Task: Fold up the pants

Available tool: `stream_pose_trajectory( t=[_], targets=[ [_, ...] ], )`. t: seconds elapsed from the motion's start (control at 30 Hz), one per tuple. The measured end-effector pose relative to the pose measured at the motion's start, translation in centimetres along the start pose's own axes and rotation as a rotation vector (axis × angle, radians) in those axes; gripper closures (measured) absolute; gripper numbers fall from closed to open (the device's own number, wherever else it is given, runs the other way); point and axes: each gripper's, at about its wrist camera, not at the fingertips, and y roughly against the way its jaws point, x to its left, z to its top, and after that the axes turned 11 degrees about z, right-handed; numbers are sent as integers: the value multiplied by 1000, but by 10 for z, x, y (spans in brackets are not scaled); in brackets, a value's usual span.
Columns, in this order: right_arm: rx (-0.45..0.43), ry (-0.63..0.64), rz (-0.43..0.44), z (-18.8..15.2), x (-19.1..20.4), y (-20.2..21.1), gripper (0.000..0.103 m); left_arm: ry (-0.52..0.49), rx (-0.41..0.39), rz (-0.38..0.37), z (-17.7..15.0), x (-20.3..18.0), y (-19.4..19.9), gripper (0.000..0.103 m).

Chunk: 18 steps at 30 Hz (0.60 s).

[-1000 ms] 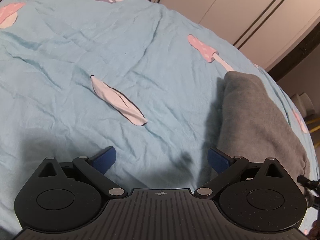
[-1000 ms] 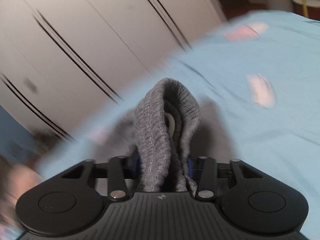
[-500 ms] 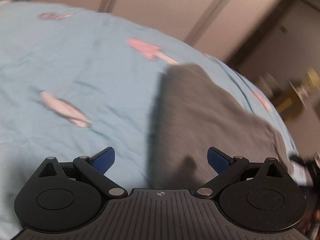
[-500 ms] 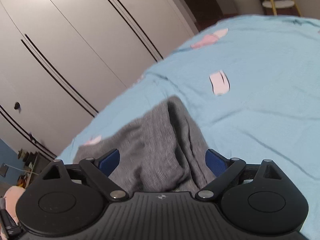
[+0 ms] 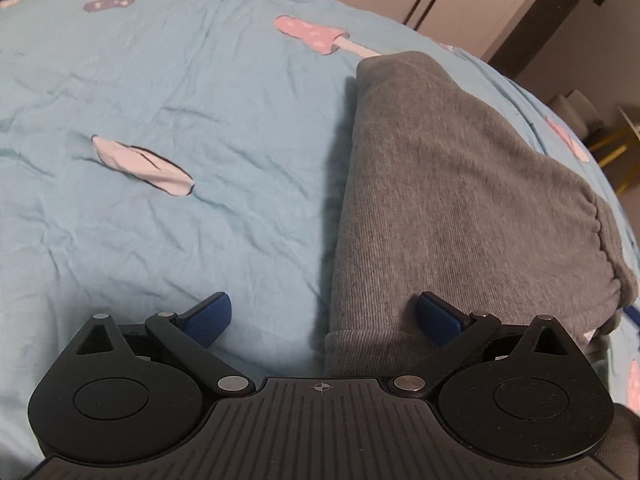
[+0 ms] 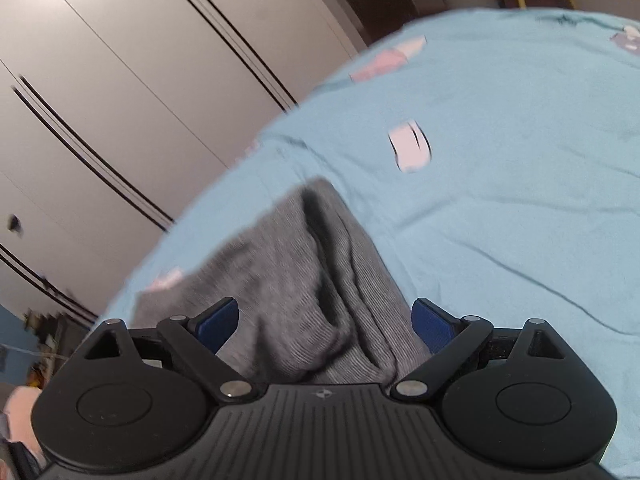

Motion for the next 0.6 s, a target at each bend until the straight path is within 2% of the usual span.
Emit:
stream_pose_trajectory(
  t=[0.07,0.1,0.13,0.2,0.3,0.37,0.47,0.53,0.57,0.6],
  targets=[
    [-37,7,30,5,1,8,12,-14,-9,12,-1,-3,1,0],
    [-60,23,49,7,4,11,20,-14,-10,12,0,-3,0,0],
    [-74,46,70,8,8,12,38,-9,-7,6,0,-2,-1,0],
    [-64,101,104,13,19,8,56,7,4,-8,1,1,-4,0],
    [-7,179,108,14,37,-14,81,19,14,-20,2,3,-7,0],
    [19,252,98,10,52,-29,82,14,11,-20,2,2,-7,0],
    [113,318,132,-4,63,-47,82,18,10,-30,3,4,-6,0],
    [249,360,23,-16,62,-66,85,42,12,-43,6,9,-6,0],
    [279,340,-22,-17,57,-71,88,61,6,-37,8,11,-6,0],
    [267,299,-8,-14,52,-68,92,73,-4,-26,9,13,-2,0]
  ],
)
